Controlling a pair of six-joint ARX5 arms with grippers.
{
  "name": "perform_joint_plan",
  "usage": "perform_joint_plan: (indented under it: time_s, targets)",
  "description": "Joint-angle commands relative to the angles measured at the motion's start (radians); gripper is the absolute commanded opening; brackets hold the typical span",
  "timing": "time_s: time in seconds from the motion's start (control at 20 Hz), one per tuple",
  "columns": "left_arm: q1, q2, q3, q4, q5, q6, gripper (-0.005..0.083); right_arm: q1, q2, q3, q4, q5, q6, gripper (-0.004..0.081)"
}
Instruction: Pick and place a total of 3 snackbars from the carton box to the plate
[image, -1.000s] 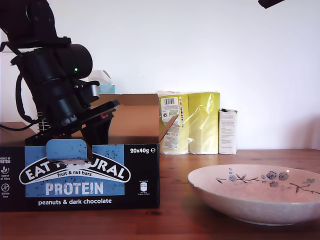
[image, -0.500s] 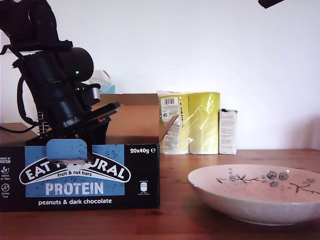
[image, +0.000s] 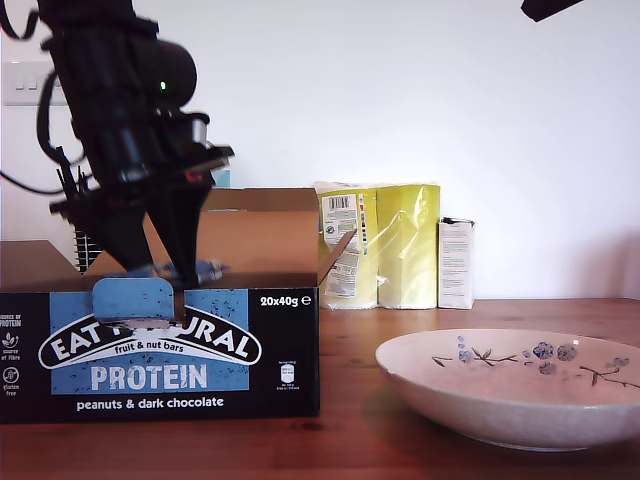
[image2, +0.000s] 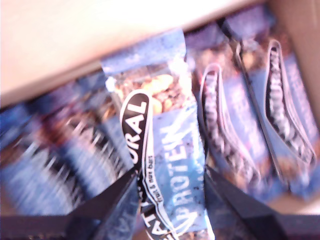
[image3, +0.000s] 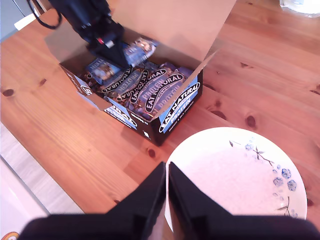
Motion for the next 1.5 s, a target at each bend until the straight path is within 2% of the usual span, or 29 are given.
perform_joint_plan:
  time_s: [0.0, 0.15, 0.35, 0.6, 0.8, 1.05, 1.45]
  targets:
    - [-0.020, -0.041, 0.042, -0.031, -0.007, 0.011, 0.0233, 0.002, -0.002, 0.011, -0.010, 0.001, -0.004, -0.0013]
    - [-0.071, -0.071, 0.121, -0.067, -0.023, 0.011, 0.0233, 0.002, -0.013, 0.011, -0.025, 0.029, -0.009, -0.0013]
    - [-0.202, -0.077, 0.207, -0.042, -0.040, 0.008, 0.0233, -0.003, -0.069, 0.011, -0.070, 0.056, -0.002, -0.0013]
    - [-0.370, -0.069, 0.210, 0.127, -0.068, -0.008, 0.0233, -0.024, -0.208, 0.011, -0.212, 0.089, 0.037, -0.0013]
    - [-0.467, -0.019, 0.210, 0.245, -0.067, -0.008, 0.0233, -0.024, -0.288, 0.011, -0.279, 0.117, 0.068, -0.0013]
    - [-0.547, 0.090, 0.210, 0.322, -0.068, -0.008, 0.0233, -0.024, -0.311, 0.024, -0.397, 0.194, 0.078, -0.0013]
    - [-0.637, 0.301, 0.210, 0.410, -0.067, -0.008, 0.0233, -0.024, -0.311, 0.028, -0.405, 0.207, 0.051, -0.0013]
